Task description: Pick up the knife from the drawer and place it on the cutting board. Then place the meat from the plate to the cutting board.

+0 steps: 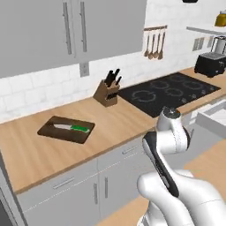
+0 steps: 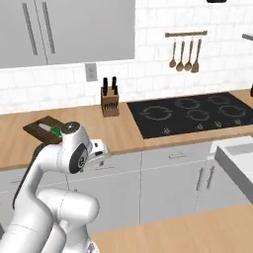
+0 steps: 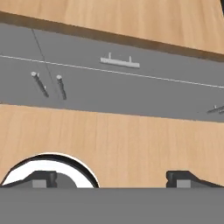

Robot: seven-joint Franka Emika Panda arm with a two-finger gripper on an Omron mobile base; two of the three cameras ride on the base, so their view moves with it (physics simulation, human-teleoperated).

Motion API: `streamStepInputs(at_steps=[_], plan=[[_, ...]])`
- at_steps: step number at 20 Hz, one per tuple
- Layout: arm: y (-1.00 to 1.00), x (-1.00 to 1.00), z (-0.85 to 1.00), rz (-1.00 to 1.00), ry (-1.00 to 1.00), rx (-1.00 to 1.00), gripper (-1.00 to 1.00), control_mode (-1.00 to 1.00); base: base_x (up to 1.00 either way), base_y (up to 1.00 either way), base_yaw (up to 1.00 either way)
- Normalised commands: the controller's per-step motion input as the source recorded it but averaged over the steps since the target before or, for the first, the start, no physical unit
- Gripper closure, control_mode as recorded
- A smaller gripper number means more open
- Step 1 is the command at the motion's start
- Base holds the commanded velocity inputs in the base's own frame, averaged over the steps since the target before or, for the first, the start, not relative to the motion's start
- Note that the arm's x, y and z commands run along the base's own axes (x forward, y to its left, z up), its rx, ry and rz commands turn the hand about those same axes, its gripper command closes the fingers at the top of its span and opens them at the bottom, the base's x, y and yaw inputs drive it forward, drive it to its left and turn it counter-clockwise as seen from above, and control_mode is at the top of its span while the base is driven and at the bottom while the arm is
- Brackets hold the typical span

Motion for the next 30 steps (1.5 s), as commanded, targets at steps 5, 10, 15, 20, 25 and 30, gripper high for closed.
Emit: streamStepInputs(at_steps=[5, 10, 15, 20, 25, 30], plan=[[0.0, 0.0, 0.0, 0.0, 0.0, 0.0, -1.0, 1.0, -0.08, -0.15, -0.94], [0.0, 0.0, 0.0, 0.0, 0.0, 0.0, -1.0, 1.0, -0.01, -0.58, -0.88], [0.0, 0.0, 0.0, 0.0, 0.0, 0.0, -1.0, 1.0, 0.02, -0.88, -0.86], [0.0, 0.0, 0.0, 0.0, 0.0, 0.0, -1.0, 1.0, 0.74, -0.63, -0.49], [0.0, 0.0, 0.0, 0.0, 0.0, 0.0, -1.0, 1.0, 1.0, 0.0, -0.05], [0.0, 0.0, 0.0, 0.0, 0.0, 0.0, -1.0, 1.0, 1.0, 0.01, -0.06]])
